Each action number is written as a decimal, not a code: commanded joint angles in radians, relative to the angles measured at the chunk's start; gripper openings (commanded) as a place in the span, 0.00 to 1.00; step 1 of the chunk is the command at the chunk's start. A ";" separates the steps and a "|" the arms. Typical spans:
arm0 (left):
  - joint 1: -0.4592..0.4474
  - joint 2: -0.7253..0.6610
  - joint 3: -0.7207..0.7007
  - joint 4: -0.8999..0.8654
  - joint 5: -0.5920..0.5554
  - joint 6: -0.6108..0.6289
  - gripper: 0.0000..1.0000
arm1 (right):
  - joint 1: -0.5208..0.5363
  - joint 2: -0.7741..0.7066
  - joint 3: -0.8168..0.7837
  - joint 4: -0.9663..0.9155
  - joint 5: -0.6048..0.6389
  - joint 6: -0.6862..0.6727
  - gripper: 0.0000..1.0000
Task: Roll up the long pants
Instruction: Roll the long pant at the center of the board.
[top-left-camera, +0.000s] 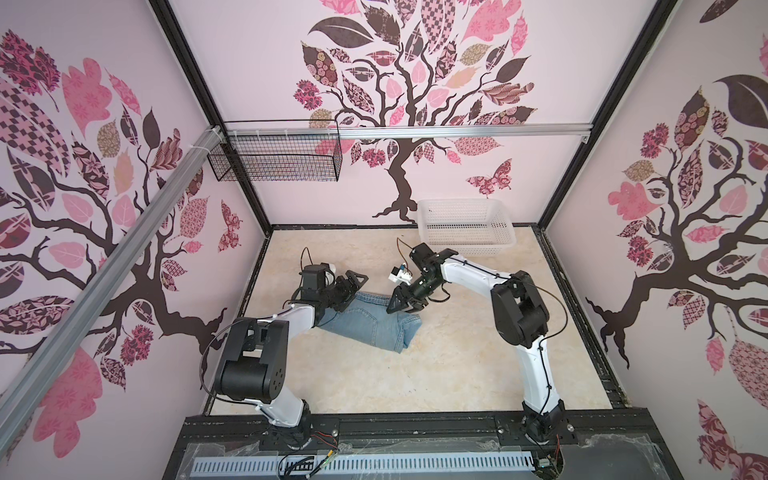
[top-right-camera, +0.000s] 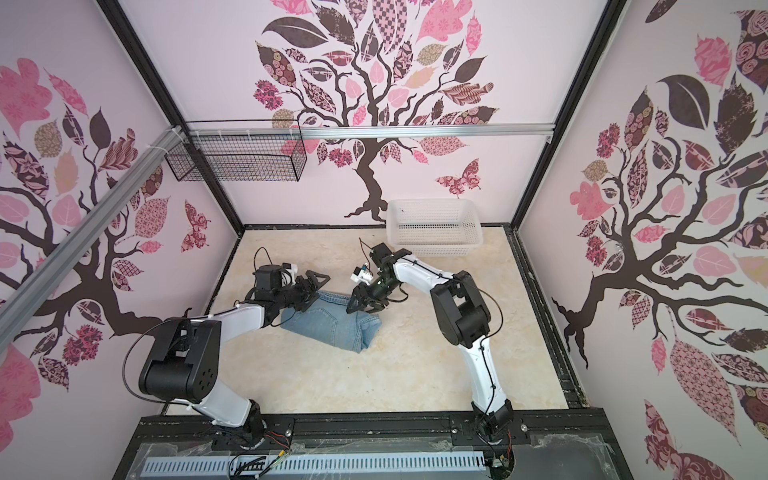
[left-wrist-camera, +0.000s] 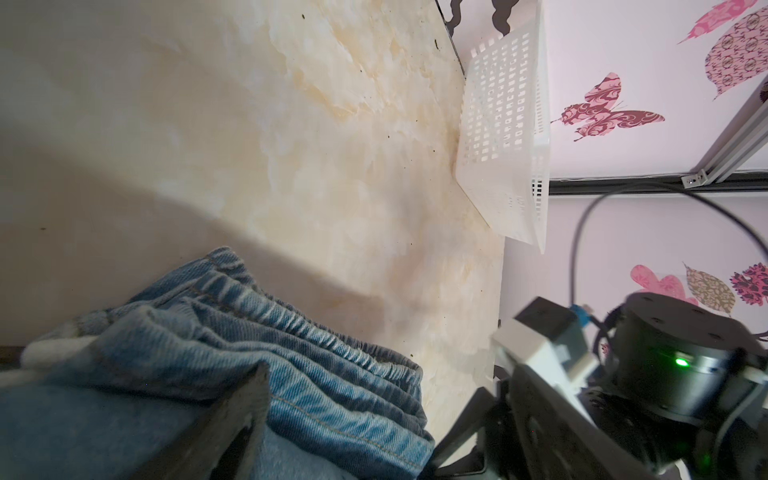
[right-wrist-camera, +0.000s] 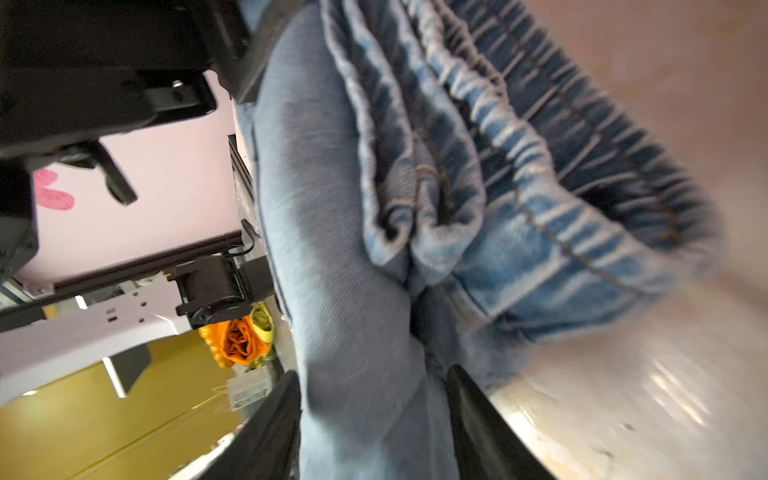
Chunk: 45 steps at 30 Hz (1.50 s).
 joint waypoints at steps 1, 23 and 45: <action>0.025 0.120 -0.073 -0.153 -0.128 0.063 0.93 | 0.003 -0.147 -0.063 0.126 0.121 0.098 0.60; 0.075 0.163 -0.046 -0.156 -0.066 0.049 0.93 | 0.171 -0.031 -0.514 0.650 0.365 0.413 0.00; -0.130 0.266 -0.111 0.038 -0.102 -0.088 0.93 | 0.091 -0.170 -0.767 0.837 0.288 0.473 0.00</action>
